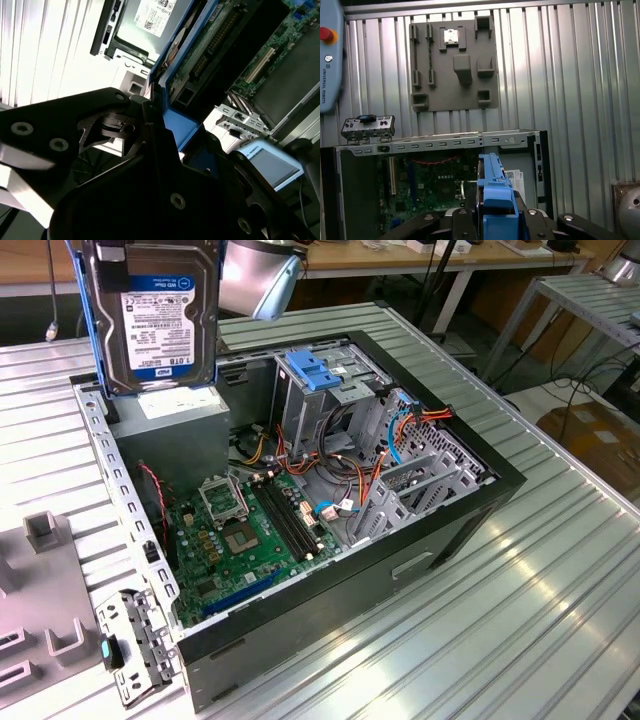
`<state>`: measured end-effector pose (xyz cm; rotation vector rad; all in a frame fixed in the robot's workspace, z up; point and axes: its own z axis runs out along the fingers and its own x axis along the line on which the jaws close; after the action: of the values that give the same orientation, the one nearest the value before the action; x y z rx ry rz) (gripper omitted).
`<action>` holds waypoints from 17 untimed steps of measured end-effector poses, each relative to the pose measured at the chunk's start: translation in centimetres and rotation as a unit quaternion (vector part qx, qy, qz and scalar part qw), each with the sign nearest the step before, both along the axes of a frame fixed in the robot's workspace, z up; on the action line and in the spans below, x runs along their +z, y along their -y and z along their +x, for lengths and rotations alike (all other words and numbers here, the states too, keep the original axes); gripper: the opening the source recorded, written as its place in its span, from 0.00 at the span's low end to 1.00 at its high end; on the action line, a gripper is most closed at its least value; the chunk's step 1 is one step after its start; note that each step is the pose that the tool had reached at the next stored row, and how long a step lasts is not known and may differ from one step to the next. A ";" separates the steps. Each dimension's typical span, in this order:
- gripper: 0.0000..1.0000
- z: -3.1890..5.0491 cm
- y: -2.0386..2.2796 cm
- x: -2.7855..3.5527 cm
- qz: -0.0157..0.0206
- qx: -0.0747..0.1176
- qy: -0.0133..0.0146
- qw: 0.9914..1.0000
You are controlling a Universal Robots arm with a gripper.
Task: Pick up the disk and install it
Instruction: 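Pick up the disk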
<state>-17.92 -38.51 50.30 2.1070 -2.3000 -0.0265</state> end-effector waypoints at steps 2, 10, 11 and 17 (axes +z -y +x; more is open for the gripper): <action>0.37 0.12 0.00 -0.23 0.000 -0.007 0.002 1.000; 0.37 2.47 0.00 -0.44 -0.001 -0.010 0.003 1.000; 0.37 2.91 0.00 -0.47 -0.001 -0.010 0.003 1.000; 0.37 3.59 0.01 -0.67 -0.002 -0.010 0.010 1.000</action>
<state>-14.34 -38.52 49.64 2.0922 -2.3310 -0.0021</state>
